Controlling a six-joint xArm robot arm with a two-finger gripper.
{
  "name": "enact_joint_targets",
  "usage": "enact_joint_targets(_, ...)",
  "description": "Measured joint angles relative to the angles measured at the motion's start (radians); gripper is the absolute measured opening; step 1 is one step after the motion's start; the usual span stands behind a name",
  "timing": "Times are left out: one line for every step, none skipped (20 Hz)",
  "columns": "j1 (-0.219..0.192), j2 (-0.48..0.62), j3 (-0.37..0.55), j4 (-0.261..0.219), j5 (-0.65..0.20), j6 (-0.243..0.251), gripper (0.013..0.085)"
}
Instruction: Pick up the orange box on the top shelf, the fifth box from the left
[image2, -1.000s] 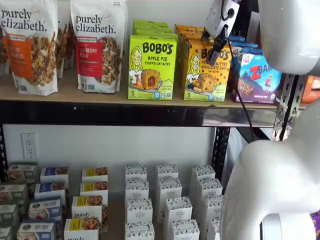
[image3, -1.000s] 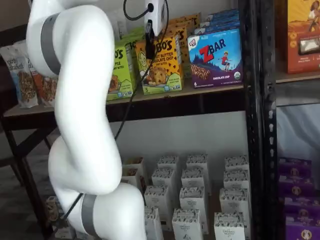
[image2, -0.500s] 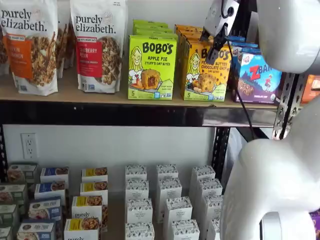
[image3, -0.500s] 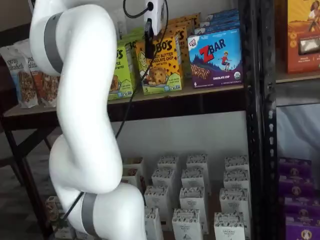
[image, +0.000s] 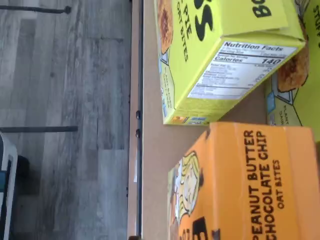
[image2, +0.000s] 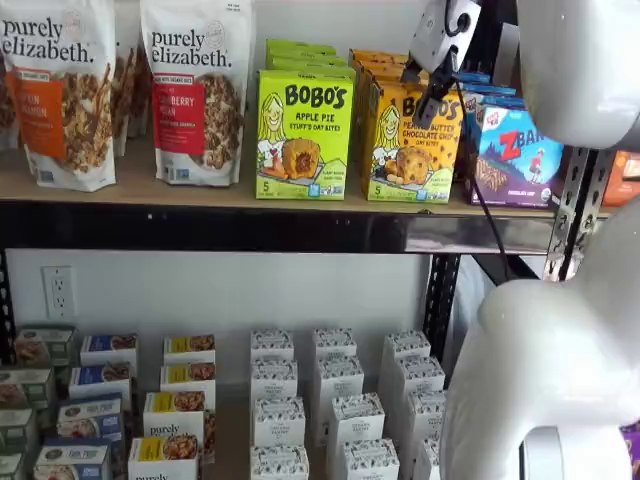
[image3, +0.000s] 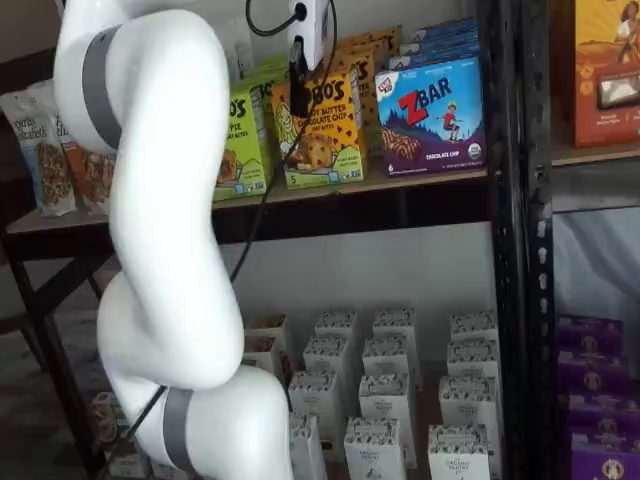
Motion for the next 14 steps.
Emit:
enact_joint_targets(-0.001, -0.002, 0.002, 0.003, -0.002, 0.000, 0.0850)
enact_joint_targets(-0.001, -0.006, 0.008, 0.006, -0.008, 0.000, 0.0850)
enact_joint_targets(-0.001, -0.010, 0.013, 0.008, -0.015, 0.000, 0.0850)
enact_joint_targets(0.000, -0.014, 0.018, 0.008, -0.022, 0.000, 0.0850)
enact_joint_targets(0.002, -0.017, 0.021, 0.006, -0.026, 0.001, 0.0850)
enact_joint_targets(0.004, -0.019, 0.025, 0.004, -0.031, 0.002, 0.0850)
enact_joint_targets(0.006, -0.021, 0.028, 0.001, -0.036, 0.003, 0.0850)
enact_joint_targets(0.008, -0.022, 0.031, -0.003, -0.041, 0.003, 0.0850)
enact_joint_targets(0.010, -0.024, 0.034, -0.008, -0.046, 0.004, 0.0850)
enact_joint_targets(0.012, -0.024, 0.036, -0.011, -0.048, 0.005, 0.0850)
enact_joint_targets(0.013, -0.025, 0.038, -0.014, -0.051, 0.005, 0.0850)
enact_joint_targets(0.014, -0.025, 0.040, -0.015, -0.052, 0.005, 0.0850)
enact_joint_targets(0.015, -0.025, 0.041, -0.016, -0.053, 0.006, 0.0850)
enact_joint_targets(0.016, -0.026, 0.043, -0.018, -0.055, 0.006, 0.0850)
